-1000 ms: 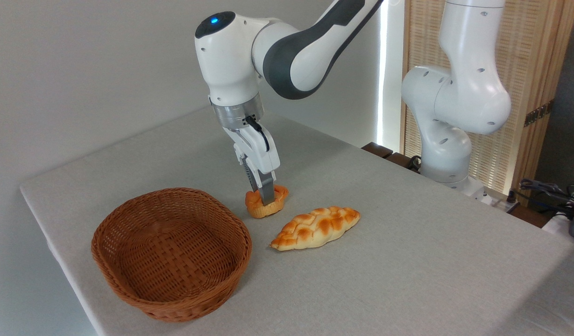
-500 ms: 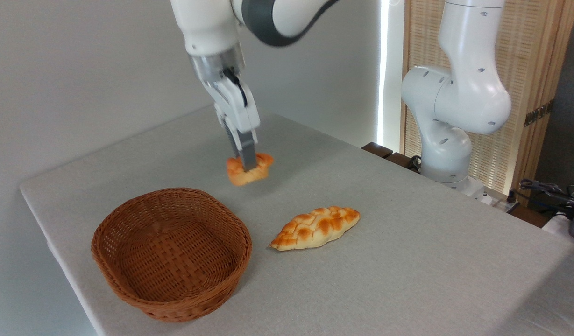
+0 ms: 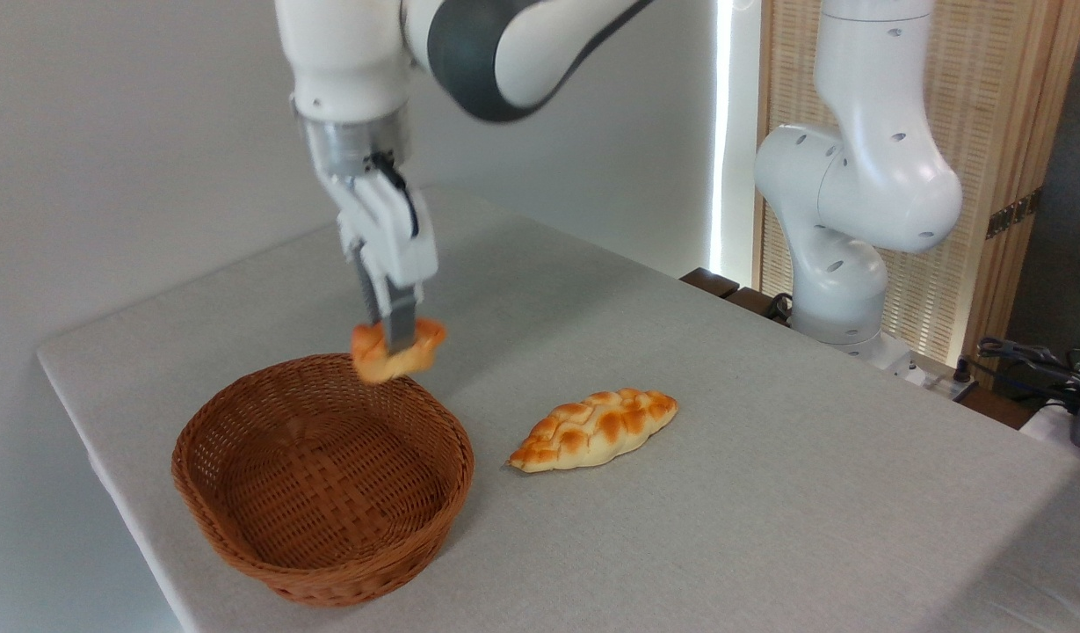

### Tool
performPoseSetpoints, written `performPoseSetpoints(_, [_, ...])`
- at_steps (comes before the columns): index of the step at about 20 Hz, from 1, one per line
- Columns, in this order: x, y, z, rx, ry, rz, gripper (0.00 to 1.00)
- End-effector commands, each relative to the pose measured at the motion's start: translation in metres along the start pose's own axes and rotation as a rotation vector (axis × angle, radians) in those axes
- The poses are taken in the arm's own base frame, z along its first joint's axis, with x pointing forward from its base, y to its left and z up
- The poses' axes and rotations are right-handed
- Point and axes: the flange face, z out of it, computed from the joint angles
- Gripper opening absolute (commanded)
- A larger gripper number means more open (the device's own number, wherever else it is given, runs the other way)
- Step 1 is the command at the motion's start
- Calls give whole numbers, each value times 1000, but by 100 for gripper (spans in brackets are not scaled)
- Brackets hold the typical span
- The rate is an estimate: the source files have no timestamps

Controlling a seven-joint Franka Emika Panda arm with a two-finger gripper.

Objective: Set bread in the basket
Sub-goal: 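Lift the bun and carry it over the wicker basket, then lower the bun into the basket and open the gripper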

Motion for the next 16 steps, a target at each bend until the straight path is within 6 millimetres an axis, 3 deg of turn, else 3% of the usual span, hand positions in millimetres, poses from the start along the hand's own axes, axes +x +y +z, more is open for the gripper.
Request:
performPoseSetpoints(1, [-9, -33, -6, 52, 40, 4, 29])
performPoseSetpoints(5, [-31, -71, -2, 107, 71, -23, 32])
performPoseSetpoints(7, [-36, -83, 6, 120, 75, -31, 39])
performPoseSetpoints(8, [-36, -85, 9, 122, 76, -32, 40])
performPoseSetpoints(11, [-36, -91, 23, 120, 69, -36, 61])
performPoseSetpoints(14, [-36, -92, 25, 119, 68, -37, 62])
performPoseSetpoints(16, [-38, -92, 32, 109, 59, -38, 86])
